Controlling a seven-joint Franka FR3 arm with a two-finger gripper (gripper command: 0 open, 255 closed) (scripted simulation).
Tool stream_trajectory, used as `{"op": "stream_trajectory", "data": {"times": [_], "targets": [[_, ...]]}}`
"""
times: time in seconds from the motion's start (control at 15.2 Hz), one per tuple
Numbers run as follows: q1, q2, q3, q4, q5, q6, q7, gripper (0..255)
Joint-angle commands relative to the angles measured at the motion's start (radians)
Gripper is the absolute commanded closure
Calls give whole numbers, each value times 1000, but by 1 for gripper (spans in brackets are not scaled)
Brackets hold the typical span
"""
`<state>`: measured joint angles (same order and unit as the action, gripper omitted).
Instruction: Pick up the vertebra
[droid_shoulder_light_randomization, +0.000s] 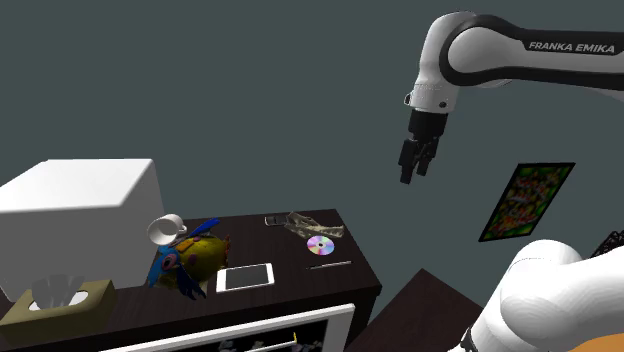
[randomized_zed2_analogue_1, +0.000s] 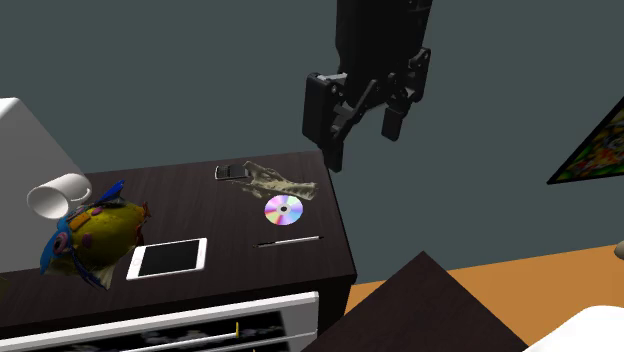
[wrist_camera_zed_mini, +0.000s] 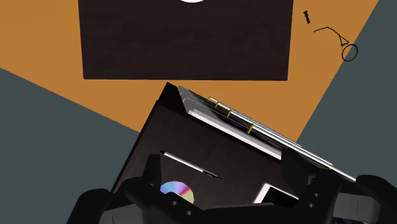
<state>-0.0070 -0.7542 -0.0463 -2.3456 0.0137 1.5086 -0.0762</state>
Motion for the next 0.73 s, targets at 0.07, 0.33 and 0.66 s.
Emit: {"op": "stream_trajectory", "data": {"times": [0.07,0.33,0.66], "targets": [[2,20,-9,-14,-7,34,-19,0],[10,112,-43,-53,-29,169,-92,0],[22,258,-82,-69,-44,335,-183,0]]}}
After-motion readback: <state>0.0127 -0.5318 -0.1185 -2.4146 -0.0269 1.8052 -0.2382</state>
